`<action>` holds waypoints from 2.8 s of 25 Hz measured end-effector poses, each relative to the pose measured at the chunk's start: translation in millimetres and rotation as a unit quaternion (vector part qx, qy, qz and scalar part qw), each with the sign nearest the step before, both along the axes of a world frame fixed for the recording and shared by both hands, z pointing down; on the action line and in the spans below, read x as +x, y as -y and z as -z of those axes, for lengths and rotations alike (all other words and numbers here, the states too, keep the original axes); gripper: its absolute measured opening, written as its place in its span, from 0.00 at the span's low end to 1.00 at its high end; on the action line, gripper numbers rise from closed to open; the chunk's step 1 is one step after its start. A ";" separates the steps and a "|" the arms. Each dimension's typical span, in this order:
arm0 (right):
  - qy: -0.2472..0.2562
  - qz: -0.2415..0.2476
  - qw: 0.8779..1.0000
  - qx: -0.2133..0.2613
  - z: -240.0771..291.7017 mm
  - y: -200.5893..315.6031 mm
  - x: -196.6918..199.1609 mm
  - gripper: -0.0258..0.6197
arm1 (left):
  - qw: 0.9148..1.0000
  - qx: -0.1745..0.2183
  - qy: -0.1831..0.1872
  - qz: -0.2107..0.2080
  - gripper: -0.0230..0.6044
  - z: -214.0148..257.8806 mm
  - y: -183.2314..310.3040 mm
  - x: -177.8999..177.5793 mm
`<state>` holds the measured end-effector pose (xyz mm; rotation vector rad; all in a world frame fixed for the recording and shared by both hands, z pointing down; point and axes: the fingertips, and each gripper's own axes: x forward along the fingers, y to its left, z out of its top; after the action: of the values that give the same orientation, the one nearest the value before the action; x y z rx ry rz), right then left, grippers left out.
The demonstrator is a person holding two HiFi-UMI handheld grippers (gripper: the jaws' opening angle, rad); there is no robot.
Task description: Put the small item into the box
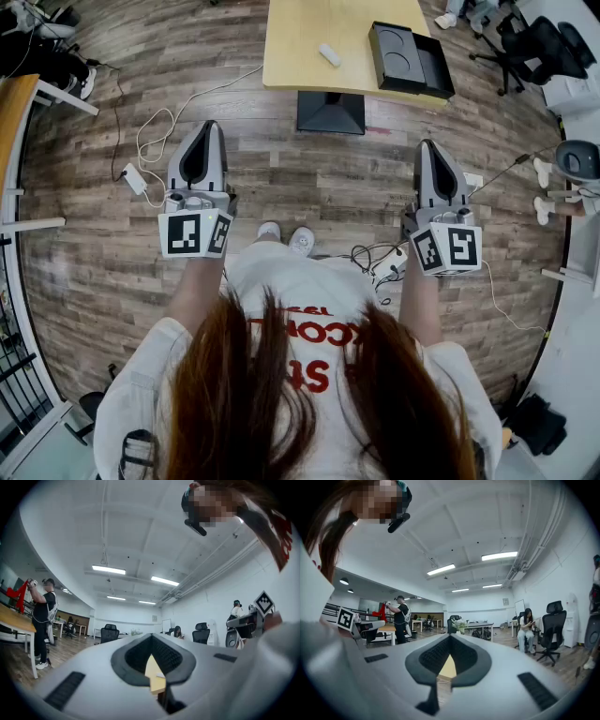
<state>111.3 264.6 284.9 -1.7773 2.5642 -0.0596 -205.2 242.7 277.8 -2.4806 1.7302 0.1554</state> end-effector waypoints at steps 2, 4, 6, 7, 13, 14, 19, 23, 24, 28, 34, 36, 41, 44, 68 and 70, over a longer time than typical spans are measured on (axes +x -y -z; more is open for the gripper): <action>0.000 -0.001 1.000 -0.001 0.1 1.3 0.4 0.05 | 1.000 -0.003 -0.001 -0.001 0.05 -1.8 1.4 1.6; 0.007 0.002 1.000 0.001 2.0 2.4 0.2 0.05 | 1.000 -0.005 -0.002 0.000 0.05 -2.6 2.5 2.3; 0.022 0.011 1.000 0.002 4.8 3.4 -1.1 0.05 | 1.000 -0.004 -0.002 0.002 0.05 -1.3 3.8 2.6; 0.028 0.016 0.999 0.003 5.5 4.0 -1.7 0.05 | 1.000 -0.003 -0.002 0.004 0.05 -0.7 4.3 3.0; 0.044 0.026 0.999 -0.007 -0.2 17.3 -4.0 0.05 | 1.000 -0.014 0.002 0.011 0.05 -7.7 13.6 1.1; 0.046 0.026 0.999 -0.009 -1.3 21.1 -4.0 0.05 | 1.000 -0.016 0.001 0.012 0.05 -8.7 17.6 0.9; 0.053 0.023 0.998 -0.012 -2.4 49.3 -1.1 0.05 | 1.000 -0.015 -0.005 0.009 0.05 -10.9 51.5 3.4; 0.050 0.018 0.999 -0.012 -0.9 79.5 3.1 0.05 | 1.000 -0.011 -0.012 0.002 0.05 -11.3 91.7 9.5; 0.050 0.017 0.999 -0.011 0.2 88.5 4.9 0.05 | 1.000 -0.011 -0.014 0.000 0.05 -10.9 102.9 11.7; 0.052 0.009 0.999 -0.005 9.0 130.9 11.2 0.05 | 1.000 -0.007 -0.019 -0.012 0.05 -5.8 150.2 18.9; 0.064 -0.002 0.998 0.000 16.8 185.1 7.9 0.05 | 0.999 -0.005 -0.019 -0.033 0.05 -0.9 213.5 21.1; 0.068 -0.008 0.998 -0.003 15.2 196.2 8.3 0.05 | 0.999 -0.006 -0.019 -0.041 0.05 -0.8 229.4 22.5; 0.070 -0.015 0.997 -0.021 5.1 214.5 10.0 0.05 | 0.998 -0.015 -0.018 -0.051 0.05 -6.0 257.9 26.8; 0.073 -0.012 0.997 -0.029 -0.4 225.7 11.3 0.05 | 0.998 -0.025 -0.017 -0.049 0.05 -13.1 266.5 28.3; 0.062 0.131 0.989 0.004 17.5 417.8 56.8 0.05 | 0.996 -0.002 -0.013 0.092 0.05 -10.1 369.0 71.5; 0.063 0.135 0.989 0.004 17.1 425.7 54.8 0.05 | 0.995 -0.004 -0.012 0.095 0.05 -11.7 374.1 71.5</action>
<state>166.1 -161.1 267.7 -1.3639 2.6864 -0.1604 -133.8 -131.4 289.4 -2.3111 1.9671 0.1622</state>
